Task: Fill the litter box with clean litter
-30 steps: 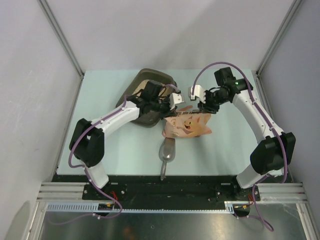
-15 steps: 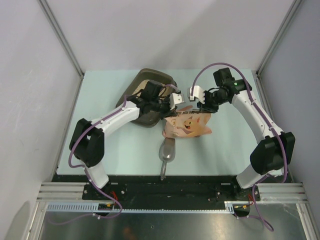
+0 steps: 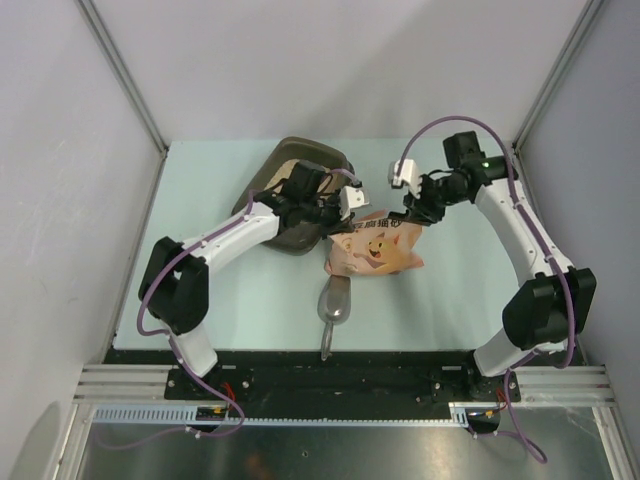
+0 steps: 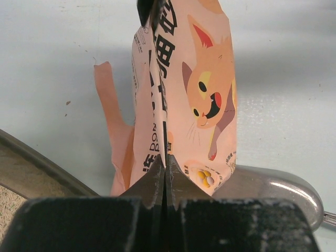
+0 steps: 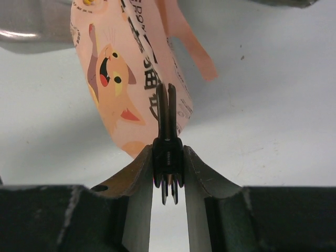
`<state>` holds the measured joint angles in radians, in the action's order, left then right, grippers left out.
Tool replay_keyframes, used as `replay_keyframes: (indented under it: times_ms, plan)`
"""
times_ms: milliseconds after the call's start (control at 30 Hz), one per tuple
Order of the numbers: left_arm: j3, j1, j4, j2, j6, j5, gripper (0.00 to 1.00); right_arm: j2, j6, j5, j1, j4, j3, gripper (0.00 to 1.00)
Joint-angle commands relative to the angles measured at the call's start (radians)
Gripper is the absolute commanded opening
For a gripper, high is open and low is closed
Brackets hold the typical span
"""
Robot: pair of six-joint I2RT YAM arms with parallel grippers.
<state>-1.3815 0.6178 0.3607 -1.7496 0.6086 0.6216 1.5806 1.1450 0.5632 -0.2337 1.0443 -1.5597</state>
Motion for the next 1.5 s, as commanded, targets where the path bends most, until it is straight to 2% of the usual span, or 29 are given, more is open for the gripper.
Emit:
replay_keyframes:
  times_ms: [0, 400, 567, 733, 900, 1033, 1100, 1467]
  plan:
    - [-0.008, -0.004, -0.019, 0.067, 0.017, 0.018, 0.0, -0.076, -0.099, 0.066, 0.082, 0.006, -0.059, 0.0]
    - [-0.028, -0.004, -0.017, 0.045, -0.01, 0.032, 0.0, -0.128, -0.211, 0.119, 0.129, -0.01, -0.025, 0.0]
    - [-0.033, -0.004, -0.017, 0.045, -0.009, 0.033, 0.0, -0.111, -0.492, 0.246, 0.295, -0.081, -0.016, 0.0]
    - [-0.036, -0.006, -0.019, 0.042, -0.018, 0.04, 0.01, -0.064, -0.691, 0.326, 0.471, -0.11, 0.099, 0.0]
    - [-0.033, -0.006, -0.017, 0.044, -0.021, 0.043, 0.01, -0.047, -0.81, 0.307, 0.53, -0.125, 0.184, 0.0]
    - [-0.025, -0.003, -0.019, 0.047, -0.035, 0.046, 0.01, -0.039, -0.919, 0.086, 0.53, -0.193, 0.239, 0.0]
    - [-0.019, -0.003, -0.02, 0.05, -0.036, 0.044, 0.02, -0.011, -0.921, 0.04, 0.536, -0.193, 0.282, 0.0]
    - [-0.011, -0.001, -0.017, 0.059, -0.04, 0.027, 0.04, 0.027, -1.027, 0.033, 0.565, -0.239, 0.483, 0.0]
